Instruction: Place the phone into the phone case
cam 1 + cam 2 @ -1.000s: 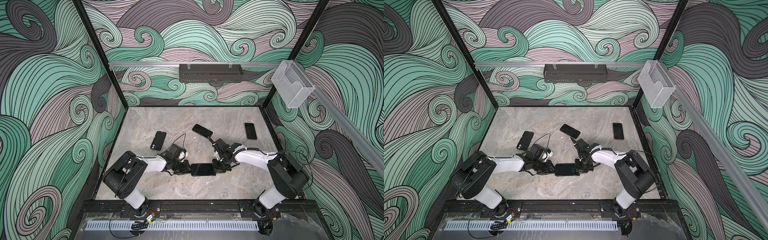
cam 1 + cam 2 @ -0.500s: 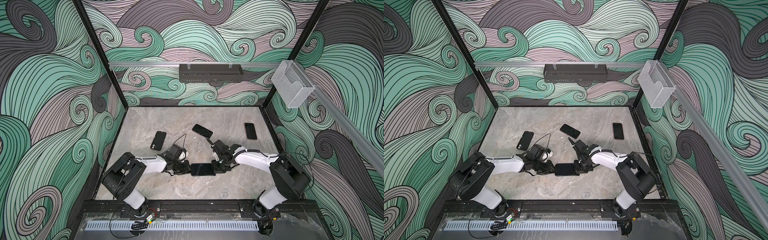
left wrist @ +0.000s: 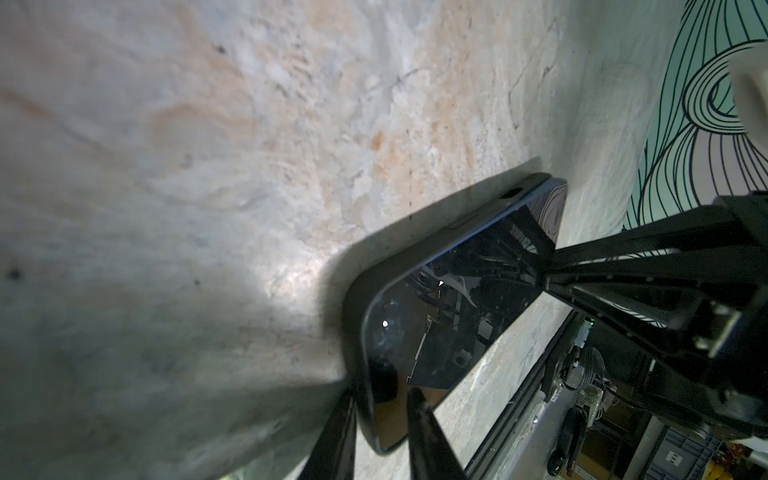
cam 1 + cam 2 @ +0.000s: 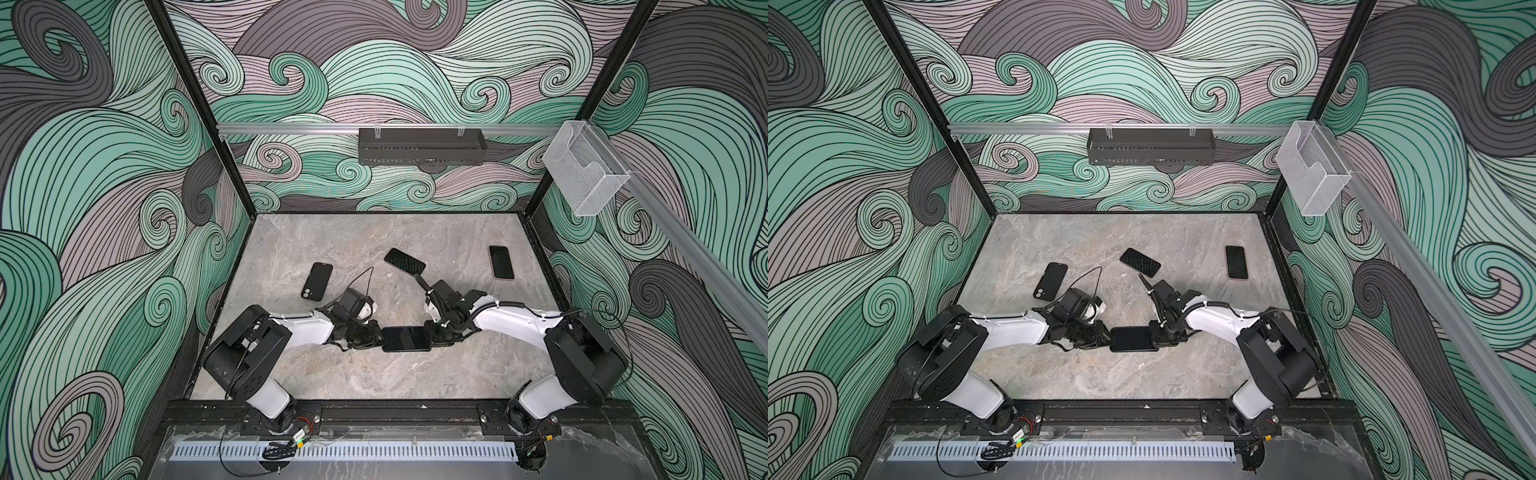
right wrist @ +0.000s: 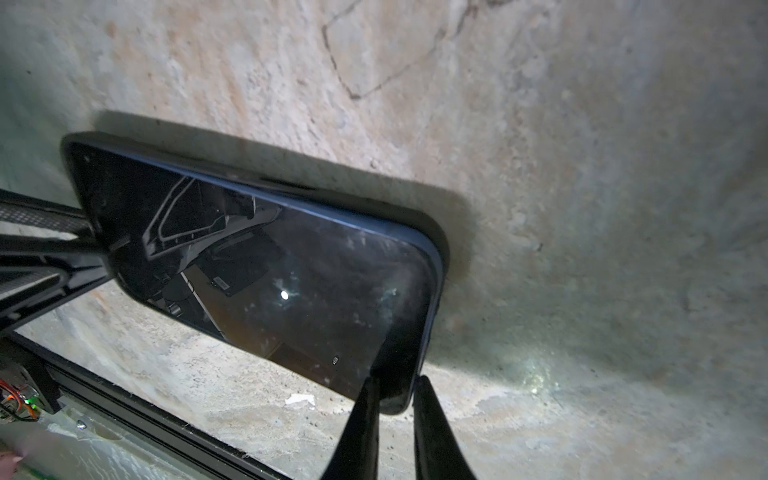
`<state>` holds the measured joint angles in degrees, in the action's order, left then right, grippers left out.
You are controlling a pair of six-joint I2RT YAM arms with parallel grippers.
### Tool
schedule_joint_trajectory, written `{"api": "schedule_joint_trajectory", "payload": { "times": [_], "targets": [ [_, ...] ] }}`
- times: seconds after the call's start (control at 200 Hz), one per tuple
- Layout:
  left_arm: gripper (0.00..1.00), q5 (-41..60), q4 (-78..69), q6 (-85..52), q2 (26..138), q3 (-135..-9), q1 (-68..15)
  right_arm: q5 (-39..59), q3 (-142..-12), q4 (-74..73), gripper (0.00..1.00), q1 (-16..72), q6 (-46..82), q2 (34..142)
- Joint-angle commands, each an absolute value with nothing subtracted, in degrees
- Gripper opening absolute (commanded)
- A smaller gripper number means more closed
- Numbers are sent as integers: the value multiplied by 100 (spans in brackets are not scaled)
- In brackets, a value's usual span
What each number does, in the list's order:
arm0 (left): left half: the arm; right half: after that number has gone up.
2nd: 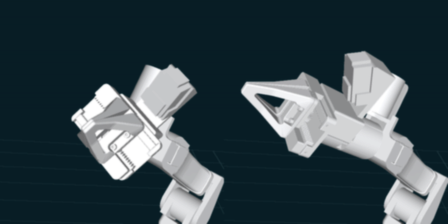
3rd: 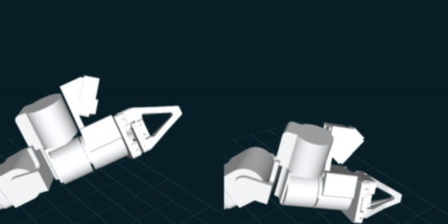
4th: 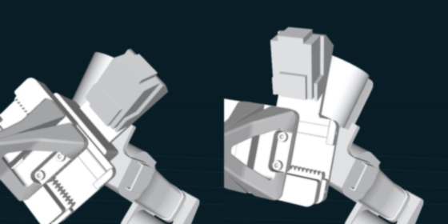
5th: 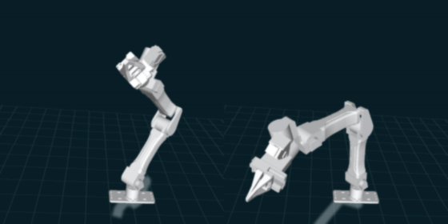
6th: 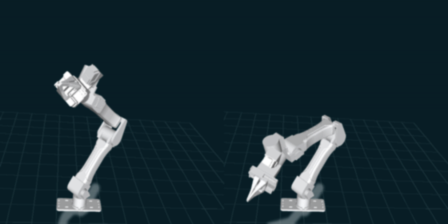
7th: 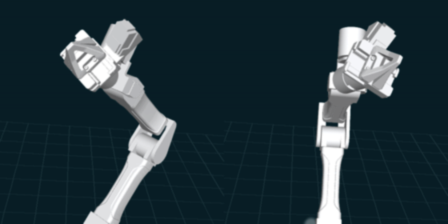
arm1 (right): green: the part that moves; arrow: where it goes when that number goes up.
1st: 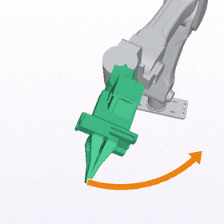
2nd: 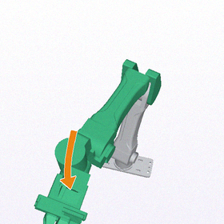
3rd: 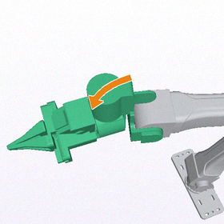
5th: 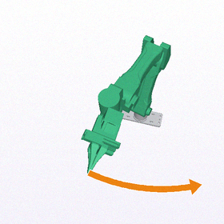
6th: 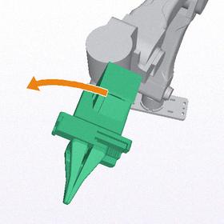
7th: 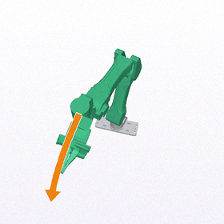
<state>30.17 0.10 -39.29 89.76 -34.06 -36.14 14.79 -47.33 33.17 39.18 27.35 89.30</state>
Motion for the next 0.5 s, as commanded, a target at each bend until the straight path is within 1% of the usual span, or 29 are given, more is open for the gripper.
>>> {"api": "schedule_joint_trajectory", "payload": {
  "times": [0.0, 0.1, 0.235, 0.32, 0.415, 0.495],
  "targets": [
    [27, 2698, 629, -3780, 9090, -3395, -3604, 1461, -4531, 3394, 19, 3868, 2653, 8961],
    [27, 2698, 644, -3771, 9110, -3417, -3604, 1470, -4509, 3414, 23, 3836, 2651, 8871],
    [25, 2672, 636, -3771, 9173, -3414, -3603, 1328, -4517, 3529, 24, 3771, 2660, 8709],
    [24, 2664, 615, -3786, 9210, -3410, -3603, 1303, -4524, 3562, 22, 3727, 2633, 8648],
    [23, 2672, 602, -3788, 9221, -3417, -3604, 1366, -4526, 3548, 17, 3698, 2587, 8694],
    [23, 2663, 604, -3788, 9221, -3418, -3604, 1446, -4497, 3475, 16, 3691, 2566, 8768]
  ]
}}
